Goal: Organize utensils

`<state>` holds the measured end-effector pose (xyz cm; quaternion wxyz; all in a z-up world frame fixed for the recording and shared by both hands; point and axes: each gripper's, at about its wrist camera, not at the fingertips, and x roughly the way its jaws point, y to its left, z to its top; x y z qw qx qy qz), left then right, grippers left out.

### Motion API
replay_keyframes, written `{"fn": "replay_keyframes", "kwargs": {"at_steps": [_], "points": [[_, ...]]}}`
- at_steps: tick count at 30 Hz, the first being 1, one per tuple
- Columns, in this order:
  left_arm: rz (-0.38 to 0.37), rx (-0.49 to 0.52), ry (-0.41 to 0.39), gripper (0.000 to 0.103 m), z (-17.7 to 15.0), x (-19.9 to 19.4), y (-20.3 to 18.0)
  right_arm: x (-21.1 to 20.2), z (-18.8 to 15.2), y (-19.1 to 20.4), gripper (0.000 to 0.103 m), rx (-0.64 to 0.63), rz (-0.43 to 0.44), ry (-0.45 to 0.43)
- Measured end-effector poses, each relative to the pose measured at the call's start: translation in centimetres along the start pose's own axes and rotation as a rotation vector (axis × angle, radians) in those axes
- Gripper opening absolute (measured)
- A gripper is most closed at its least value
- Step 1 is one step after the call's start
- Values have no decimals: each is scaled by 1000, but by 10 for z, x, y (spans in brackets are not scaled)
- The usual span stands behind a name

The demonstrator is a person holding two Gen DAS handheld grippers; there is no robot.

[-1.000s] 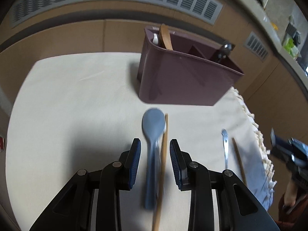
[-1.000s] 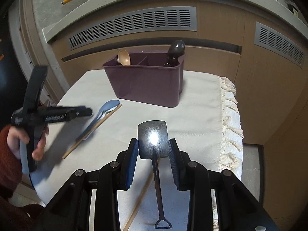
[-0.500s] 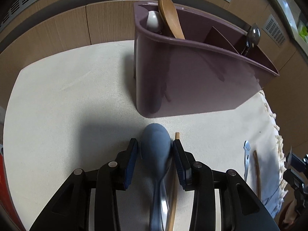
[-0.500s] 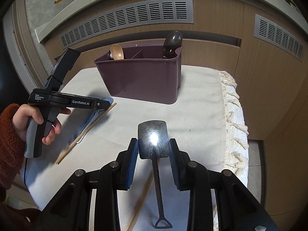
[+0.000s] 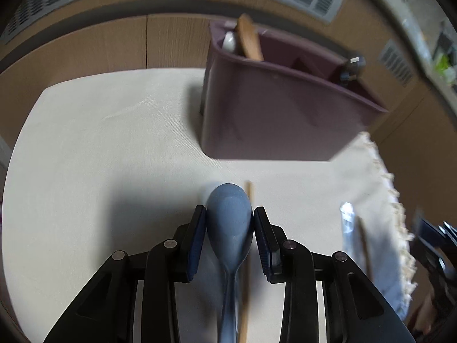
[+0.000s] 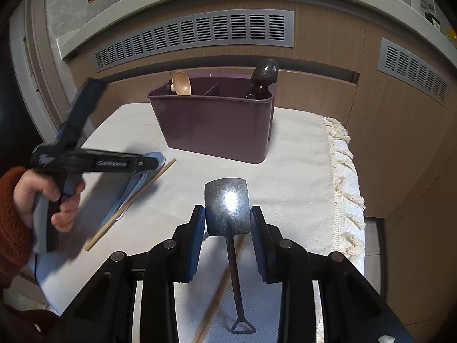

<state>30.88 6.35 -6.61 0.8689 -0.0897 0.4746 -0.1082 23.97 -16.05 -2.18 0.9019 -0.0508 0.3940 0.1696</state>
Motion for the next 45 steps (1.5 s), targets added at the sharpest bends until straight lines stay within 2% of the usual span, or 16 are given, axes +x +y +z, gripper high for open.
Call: {"fn": "replay_keyframes", "kwargs": {"at_steps": [6,10,14,22,24,25,26,29,32,35,39,41,43,45], "points": [[-106,-19,-143,35,-35,-59,-16,-4,-3,-5,29,32,13,-5],[-132,-17,-188,35,-46,-83,-22,-6,-4,-5,29,49,27,-11],[-129,-7,-220,35,-48,-93,-33,-11,-4,-2,29,44,33,-31],[-154,-2,-291,35,-37,-116,-31,-20,3,-1,29,46,23,-69],[-173,17,-361,35,-21,-137,-37,-28,13,1,27,44,29,-101],[-183,23,-405,35,-13,-149,-40,-35,21,1,11,38,35,-126],[-193,25,-447,35,-5,-159,-43,-40,27,2,3,31,44,-141],[-234,36,-611,35,22,-201,-52,-69,60,10,5,-13,56,-243],[-224,49,-659,35,36,-217,-55,-95,86,21,5,-89,18,-345],[-220,35,-640,35,36,-211,-49,-98,96,21,5,-97,41,-337],[-204,-1,-560,35,26,-184,-37,-76,82,9,5,-83,6,-273],[-200,-29,-509,35,19,-168,-28,-56,71,-1,7,-55,13,-204],[-195,-54,-460,35,11,-151,-22,-30,60,-12,8,-16,77,-109],[-189,-69,-424,35,4,-137,-16,-7,48,-21,13,26,105,-39]]}}
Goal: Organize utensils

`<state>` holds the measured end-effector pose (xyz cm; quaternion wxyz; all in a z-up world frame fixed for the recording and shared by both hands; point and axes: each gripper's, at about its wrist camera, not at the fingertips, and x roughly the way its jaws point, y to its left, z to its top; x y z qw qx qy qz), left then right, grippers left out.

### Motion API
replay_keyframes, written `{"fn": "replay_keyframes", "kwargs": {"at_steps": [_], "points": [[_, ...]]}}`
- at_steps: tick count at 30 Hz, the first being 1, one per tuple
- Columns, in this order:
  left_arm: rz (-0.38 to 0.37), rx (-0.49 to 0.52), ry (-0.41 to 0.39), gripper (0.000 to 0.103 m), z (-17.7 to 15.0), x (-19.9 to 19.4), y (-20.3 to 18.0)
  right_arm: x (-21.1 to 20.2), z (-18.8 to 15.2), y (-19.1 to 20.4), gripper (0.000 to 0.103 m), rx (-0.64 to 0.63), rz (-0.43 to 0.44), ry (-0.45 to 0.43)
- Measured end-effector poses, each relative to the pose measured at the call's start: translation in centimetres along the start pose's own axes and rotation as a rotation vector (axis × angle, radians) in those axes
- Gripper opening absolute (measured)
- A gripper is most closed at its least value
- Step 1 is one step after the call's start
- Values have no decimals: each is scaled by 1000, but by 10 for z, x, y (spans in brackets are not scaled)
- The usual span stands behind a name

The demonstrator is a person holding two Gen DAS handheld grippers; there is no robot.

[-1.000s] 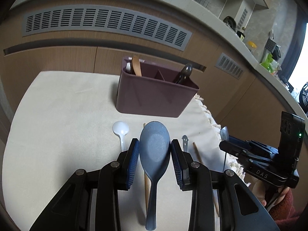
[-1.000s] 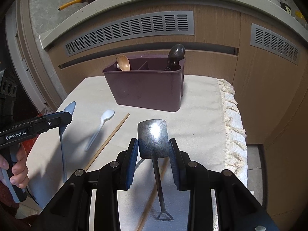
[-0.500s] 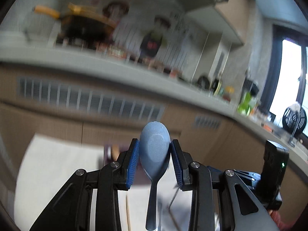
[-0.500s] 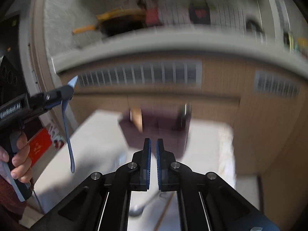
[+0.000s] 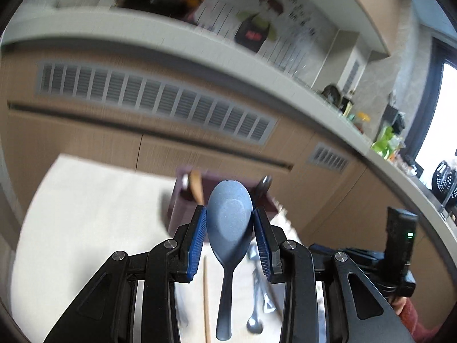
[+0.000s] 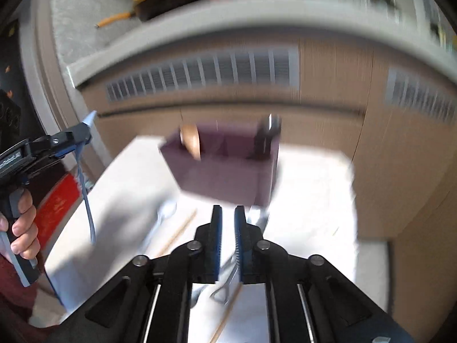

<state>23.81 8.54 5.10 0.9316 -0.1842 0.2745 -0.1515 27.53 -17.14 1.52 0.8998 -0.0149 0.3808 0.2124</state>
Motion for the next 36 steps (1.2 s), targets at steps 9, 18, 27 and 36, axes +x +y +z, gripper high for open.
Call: {"fn": "replay_keyframes", "kwargs": {"at_steps": [9,18,27,36], "points": [[11,-61,102,34,-34,21,28,99,-30,-46,18,208,-68,205],[11,-66,79,33,-33,15,38,135,-13,-29,53,222,-90,197],[43,-36,72,32,-34,9,30,159,-7,14,80,59,-225,241],[110,28,80,32,-34,7,15,129,-5,6,29,36,-266,175]]}}
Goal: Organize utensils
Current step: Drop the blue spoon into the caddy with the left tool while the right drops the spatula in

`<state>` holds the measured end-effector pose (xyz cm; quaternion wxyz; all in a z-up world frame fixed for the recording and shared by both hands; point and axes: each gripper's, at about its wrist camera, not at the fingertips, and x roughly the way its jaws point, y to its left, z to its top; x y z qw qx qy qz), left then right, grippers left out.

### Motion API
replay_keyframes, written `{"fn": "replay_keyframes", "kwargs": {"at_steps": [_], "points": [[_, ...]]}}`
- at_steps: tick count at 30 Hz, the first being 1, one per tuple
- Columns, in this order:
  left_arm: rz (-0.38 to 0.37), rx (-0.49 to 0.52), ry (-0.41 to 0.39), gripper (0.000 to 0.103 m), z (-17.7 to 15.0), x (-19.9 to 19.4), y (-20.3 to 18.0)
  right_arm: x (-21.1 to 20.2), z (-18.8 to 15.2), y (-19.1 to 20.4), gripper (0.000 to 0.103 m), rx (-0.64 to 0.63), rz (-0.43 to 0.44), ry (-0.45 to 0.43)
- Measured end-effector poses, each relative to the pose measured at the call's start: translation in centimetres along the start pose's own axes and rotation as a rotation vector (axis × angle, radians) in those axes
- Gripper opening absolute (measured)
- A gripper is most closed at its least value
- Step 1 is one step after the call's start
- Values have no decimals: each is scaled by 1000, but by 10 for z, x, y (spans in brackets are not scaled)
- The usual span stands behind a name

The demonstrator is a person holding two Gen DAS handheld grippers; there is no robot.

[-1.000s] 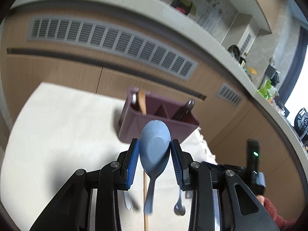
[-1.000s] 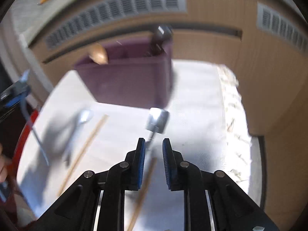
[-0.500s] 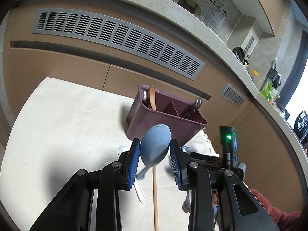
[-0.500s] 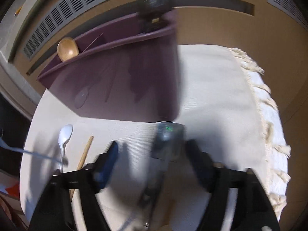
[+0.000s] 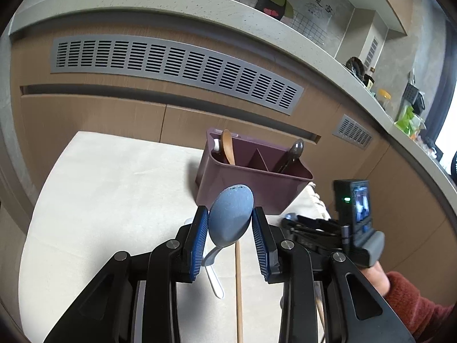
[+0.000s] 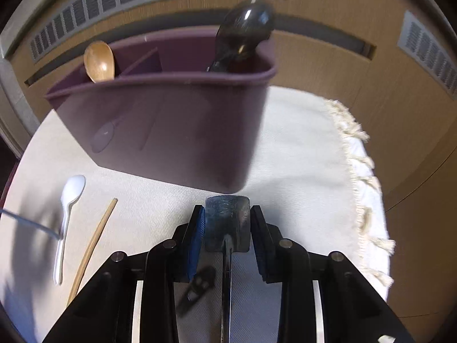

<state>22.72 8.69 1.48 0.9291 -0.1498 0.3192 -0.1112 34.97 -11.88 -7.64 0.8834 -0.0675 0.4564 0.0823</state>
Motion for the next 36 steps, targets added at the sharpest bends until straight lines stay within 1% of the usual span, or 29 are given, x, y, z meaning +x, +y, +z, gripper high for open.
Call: {"fn": "replay_keyframes", "kwargs": {"at_steps": [4,7,8,10,15,18,23,28,30,32,35,36], "points": [[5,13,10,32,0,1,-5,-29,-11,-10,29,30,61,-40],[1,20,14,32,1,1,-8,-52,-19,-11,29,20,82,-78],[0,22,15,32,1,1,-10,-57,-15,-16,29,16,85,-88],[-2,26,18,32,1,1,-11,-72,-17,-20,29,3,101,-110],[-6,34,30,32,0,1,-14,-95,-20,-12,29,-6,128,-146],[-10,32,35,32,0,1,-15,-102,-21,-15,29,4,143,-169],[-18,26,45,32,-2,1,-16,-117,-24,-15,29,-12,137,-204],[-32,17,48,32,1,-3,-18,-122,-27,-16,29,-25,124,-228],[-51,16,42,32,8,-7,-21,-123,-25,-19,29,-10,136,-239],[-67,27,18,32,20,-14,-26,-130,-19,-22,29,5,157,-269],[-109,66,-66,32,60,-34,-39,-161,6,-29,29,15,181,-385],[-129,72,-94,32,75,-41,-43,-178,19,-31,29,15,184,-447]]}}
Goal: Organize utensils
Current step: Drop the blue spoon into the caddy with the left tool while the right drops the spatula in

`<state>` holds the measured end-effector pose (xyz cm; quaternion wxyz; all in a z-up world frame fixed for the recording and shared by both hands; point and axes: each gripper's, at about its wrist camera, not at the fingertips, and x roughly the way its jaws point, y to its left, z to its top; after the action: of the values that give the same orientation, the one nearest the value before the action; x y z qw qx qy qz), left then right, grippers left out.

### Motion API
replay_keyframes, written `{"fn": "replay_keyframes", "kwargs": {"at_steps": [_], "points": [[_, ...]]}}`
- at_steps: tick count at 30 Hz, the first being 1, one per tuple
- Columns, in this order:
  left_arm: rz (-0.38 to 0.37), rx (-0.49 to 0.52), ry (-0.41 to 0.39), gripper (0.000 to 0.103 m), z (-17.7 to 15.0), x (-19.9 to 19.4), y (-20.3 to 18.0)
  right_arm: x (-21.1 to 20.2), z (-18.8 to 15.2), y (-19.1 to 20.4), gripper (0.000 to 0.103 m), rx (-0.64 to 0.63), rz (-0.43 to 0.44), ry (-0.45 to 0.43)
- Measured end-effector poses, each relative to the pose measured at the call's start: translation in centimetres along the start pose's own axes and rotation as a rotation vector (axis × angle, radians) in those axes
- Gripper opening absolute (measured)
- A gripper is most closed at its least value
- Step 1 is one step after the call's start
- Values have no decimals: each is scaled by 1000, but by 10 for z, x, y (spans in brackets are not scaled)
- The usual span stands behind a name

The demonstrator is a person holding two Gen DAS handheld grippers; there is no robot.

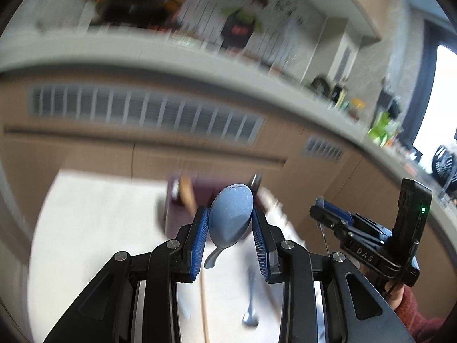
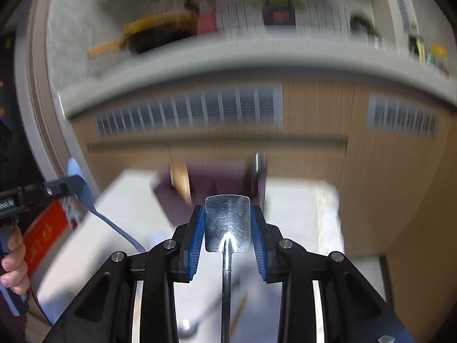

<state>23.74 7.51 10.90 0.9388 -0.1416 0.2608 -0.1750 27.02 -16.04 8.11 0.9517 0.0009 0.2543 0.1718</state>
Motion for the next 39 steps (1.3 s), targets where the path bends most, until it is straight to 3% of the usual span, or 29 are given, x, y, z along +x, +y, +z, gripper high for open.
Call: {"fn": "replay_keyframes", "kwargs": {"at_steps": [4,9,21,26,28,33,39], "points": [[-41,13,-107,32,53,-12,-7,-29,69,3,29,-5,72,-224],[-37,17,-121,32,80,8,5,-16,105,7,29,2,57,-342],[-59,-65,48,32,64,94,47,119,86,-12,29,71,36,-219],[-60,-69,111,32,52,121,50,147,74,-19,30,80,37,-205],[-67,-67,156,32,43,134,50,158,64,-22,32,80,60,-144],[-82,-65,230,32,24,158,50,157,38,-36,36,98,157,-71],[-47,-85,97,36,24,124,49,107,16,-40,39,26,13,-58]]}}
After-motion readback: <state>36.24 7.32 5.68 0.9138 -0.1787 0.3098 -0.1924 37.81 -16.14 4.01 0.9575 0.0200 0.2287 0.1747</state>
